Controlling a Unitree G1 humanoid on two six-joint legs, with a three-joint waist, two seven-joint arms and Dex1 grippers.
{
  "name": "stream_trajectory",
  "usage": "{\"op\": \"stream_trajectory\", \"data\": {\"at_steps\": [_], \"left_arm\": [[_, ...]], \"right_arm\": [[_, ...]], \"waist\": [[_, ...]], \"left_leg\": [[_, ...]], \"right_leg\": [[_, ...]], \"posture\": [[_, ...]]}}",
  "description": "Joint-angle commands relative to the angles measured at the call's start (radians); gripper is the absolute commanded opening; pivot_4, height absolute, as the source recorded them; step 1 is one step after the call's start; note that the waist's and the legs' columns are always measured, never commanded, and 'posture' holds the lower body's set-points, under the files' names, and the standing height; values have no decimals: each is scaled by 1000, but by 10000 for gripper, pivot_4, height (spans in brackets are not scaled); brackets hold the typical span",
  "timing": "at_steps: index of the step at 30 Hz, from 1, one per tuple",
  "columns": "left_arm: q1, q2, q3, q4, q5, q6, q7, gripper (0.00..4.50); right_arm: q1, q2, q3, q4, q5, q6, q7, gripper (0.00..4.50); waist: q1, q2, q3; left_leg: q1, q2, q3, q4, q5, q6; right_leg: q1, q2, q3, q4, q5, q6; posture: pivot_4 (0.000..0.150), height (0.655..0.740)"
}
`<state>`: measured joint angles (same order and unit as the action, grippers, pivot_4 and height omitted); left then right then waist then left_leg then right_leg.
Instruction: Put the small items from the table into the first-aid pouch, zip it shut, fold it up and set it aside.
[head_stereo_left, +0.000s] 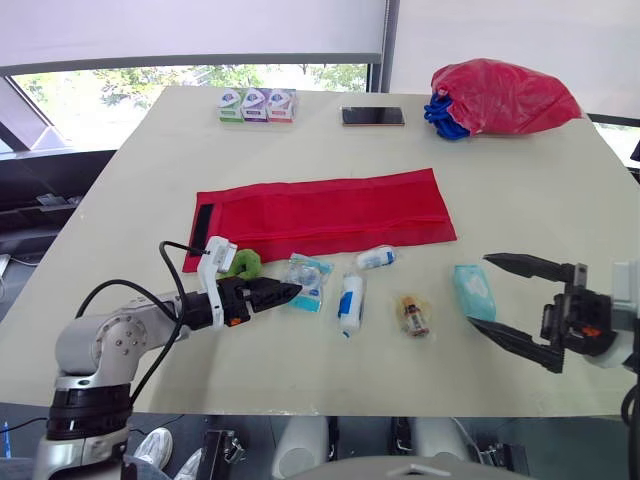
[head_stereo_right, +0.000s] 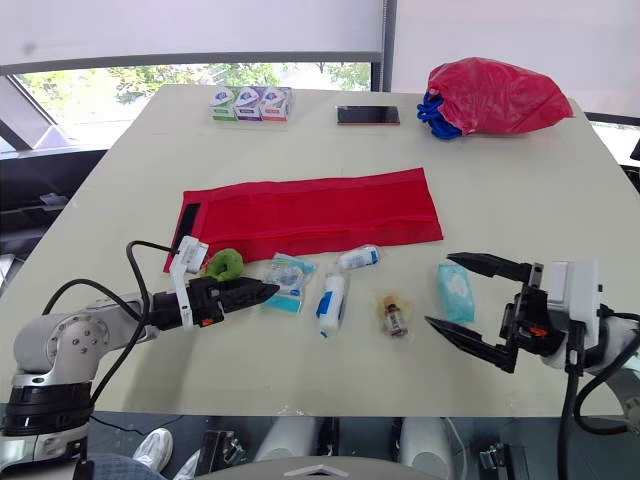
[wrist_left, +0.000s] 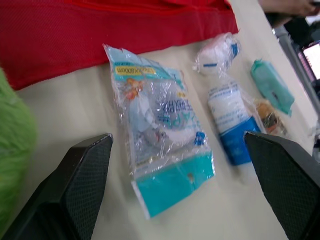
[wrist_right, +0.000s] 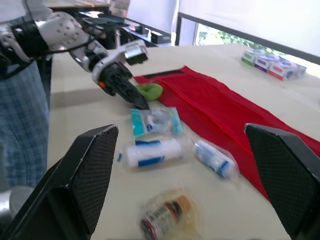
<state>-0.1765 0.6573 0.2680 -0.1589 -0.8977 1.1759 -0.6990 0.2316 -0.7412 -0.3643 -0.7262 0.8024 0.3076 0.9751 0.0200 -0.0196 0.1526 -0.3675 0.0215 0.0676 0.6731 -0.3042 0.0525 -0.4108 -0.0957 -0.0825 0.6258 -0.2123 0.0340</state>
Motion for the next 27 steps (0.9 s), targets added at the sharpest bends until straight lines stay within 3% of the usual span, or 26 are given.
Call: {"op": "stream_trajectory", "data": {"at_steps": [1, 5, 6, 15, 27], "left_arm": [[0, -14, 6, 11, -27, 39, 13, 45000], [0, -32, 20, 30, -40, 50, 18, 45000], [1, -33, 21, 35, -42, 50, 18, 39690], [10, -44, 34, 63, -42, 25, 5, 587], [-16, -84, 135, 32, -156, 13, -19, 205]], "right_arm": [[-9, 4, 17, -38, -33, -12, -37, 43107], [-20, -16, 29, -38, -83, 11, -86, 43107], [-23, -23, 28, -42, -78, 27, -96, 45000], [-87, -39, 58, -86, -41, 93, -154, 45000], [-167, 1, 100, -53, 36, 154, -228, 45000]], "waist": [[0, 0, 0], [0, 0, 0], [-1, 0, 0], [-3, -1, 1], [-4, -2, 1]], "left_leg": [[0, 0, 0, 0, 0, 0], [0, -1, 0, 0, 0, 0], [0, -1, 0, 0, 0, 0], [0, 0, 0, 0, 0, -1], [-1, 0, -1, 0, 0, -1]], "right_leg": [[0, 0, 0, 0, 0, -1], [0, 0, 0, 0, 1, -2], [0, 0, 0, 0, 1, -2], [0, 0, 0, 0, 2, -3], [0, 0, 0, 0, 2, -3]], "posture": [[1500, 7400], [1500, 7400], [1500, 7400], [1500, 7400], [1500, 7400]]}}
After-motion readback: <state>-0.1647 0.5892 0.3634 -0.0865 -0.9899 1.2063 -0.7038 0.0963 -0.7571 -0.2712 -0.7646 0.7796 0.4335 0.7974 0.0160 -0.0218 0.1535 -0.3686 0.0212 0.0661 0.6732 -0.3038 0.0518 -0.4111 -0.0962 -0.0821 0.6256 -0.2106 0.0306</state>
